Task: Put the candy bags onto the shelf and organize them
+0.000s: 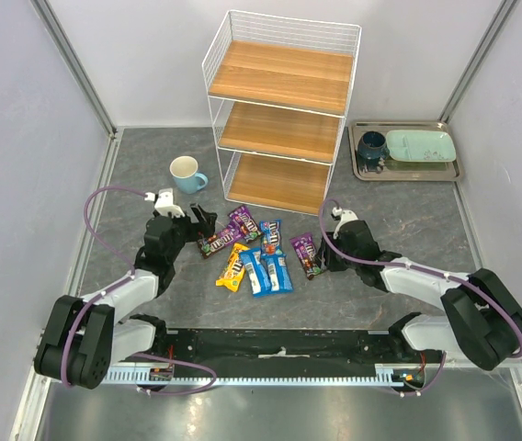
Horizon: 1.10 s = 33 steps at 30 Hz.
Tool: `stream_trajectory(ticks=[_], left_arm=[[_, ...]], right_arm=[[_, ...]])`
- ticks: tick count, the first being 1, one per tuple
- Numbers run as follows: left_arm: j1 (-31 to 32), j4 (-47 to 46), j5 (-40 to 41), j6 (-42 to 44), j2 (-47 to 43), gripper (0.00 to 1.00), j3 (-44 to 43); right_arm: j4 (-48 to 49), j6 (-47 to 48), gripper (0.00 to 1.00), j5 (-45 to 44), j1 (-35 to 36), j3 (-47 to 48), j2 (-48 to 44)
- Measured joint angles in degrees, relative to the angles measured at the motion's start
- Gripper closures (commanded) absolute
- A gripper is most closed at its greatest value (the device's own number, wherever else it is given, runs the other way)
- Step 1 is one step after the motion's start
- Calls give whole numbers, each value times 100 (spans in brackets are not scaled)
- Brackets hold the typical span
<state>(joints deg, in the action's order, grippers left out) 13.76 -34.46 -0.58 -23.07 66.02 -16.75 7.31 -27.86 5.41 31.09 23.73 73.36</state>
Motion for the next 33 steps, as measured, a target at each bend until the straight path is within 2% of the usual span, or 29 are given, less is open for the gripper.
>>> stream_trajectory(ticks=[5,12,15,20,29,33], left_arm=[[0,9,0,-31,13,5,-50],[13,11,-4,-68,92,5,-136],[15,13,-4,-74,111,5,-155],[15,31,-7,-96,120,5,-192],[15,52,-66,-155,221,6,-245],[15,61,-87,-173,225,6,-247]], right_arm=[[52,-44,66,42,61,2,55],[92,-101,92,96,94,2,70],[105,-129,99,140,96,2,70],[-94,-179,100,160,109,0,-184],[-1106,-289,100,109,144,396,-1762],[-1174,-413,100,92,173,643,-2022]])
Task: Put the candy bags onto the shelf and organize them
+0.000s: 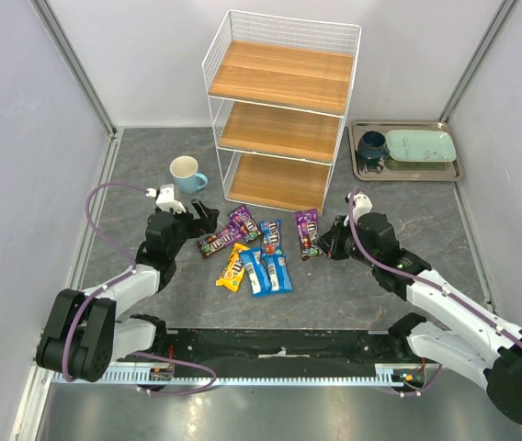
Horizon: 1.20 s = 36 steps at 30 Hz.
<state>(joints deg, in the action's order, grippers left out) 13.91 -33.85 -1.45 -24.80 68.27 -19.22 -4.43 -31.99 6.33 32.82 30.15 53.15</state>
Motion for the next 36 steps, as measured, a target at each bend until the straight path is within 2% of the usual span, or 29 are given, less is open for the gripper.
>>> stream_trajectory(ticks=[9,14,22,28,36], left_arm=[[0,79,4,-61,0,6,0],[0,81,13,-74,0,6,0],[0,103,48,-81,0,6,0],[0,118,52,-87,0,6,0],[0,120,52,-90,0,6,0]], right_arm=[[293,-291,100,-481,754,151,737],[931,-452,100,-1121,1423,369,1539],[1897,-610,100,-1875,1878,852,2533],[2312,-638,100,-2347,2041,1187,2747],[2107,-378,100,-2785,2299,2039,2747]])
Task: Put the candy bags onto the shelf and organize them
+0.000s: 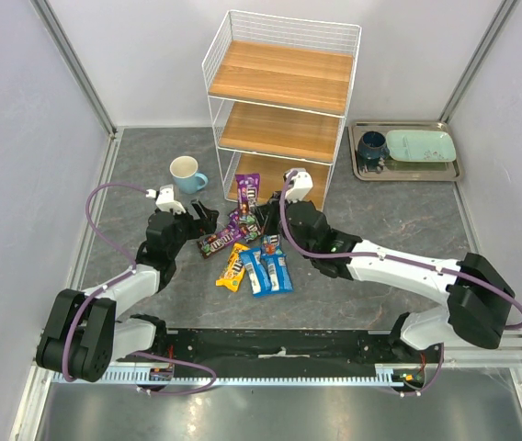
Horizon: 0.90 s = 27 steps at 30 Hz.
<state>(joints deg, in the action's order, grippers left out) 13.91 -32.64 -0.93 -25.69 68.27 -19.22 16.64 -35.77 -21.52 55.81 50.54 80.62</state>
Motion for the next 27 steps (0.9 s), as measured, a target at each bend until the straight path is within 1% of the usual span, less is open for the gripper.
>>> stream_trajectory(ticks=[7,13,17,21,27], left_arm=[[0,0,2,0,0,6,0],[0,0,2,-2,0,6,0],[0,2,46,-2,0,6,0],[0,2,90,-4,-2,6,0],[0,9,105,-4,-4,6,0]], right_arm=[[-212,264,100,-179,136,612,-98],[-433,599,100,-540,133,1082,-98],[-376,699,100,-623,136,1290,-74],[-205,693,100,-645,136,1108,-13],[140,579,100,-651,146,348,175]])
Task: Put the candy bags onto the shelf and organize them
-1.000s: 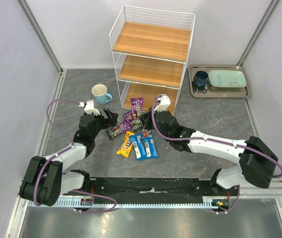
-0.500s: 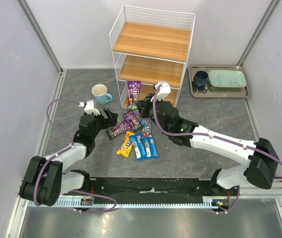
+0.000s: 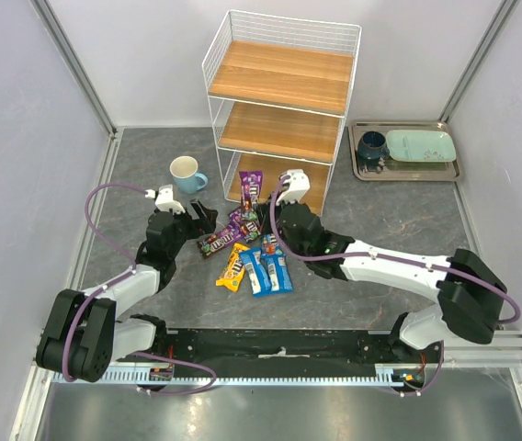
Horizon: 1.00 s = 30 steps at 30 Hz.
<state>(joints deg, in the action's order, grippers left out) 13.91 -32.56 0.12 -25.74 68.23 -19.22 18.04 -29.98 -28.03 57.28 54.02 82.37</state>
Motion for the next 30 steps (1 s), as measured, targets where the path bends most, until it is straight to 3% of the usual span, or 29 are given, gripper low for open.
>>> stream_trajectory(ticks=[8,17,30], left_arm=[[0,33,57,-2,-2,6,0],[0,79,129,-20,-37,6,0],[0,81,133,-39,-37,6,0]], right_arm=[[787,-92,100,-208,63,-535,822],[2164,50,100,-1091,63,-520,2074],[3432,525,100,-1580,-409,350,3462]])
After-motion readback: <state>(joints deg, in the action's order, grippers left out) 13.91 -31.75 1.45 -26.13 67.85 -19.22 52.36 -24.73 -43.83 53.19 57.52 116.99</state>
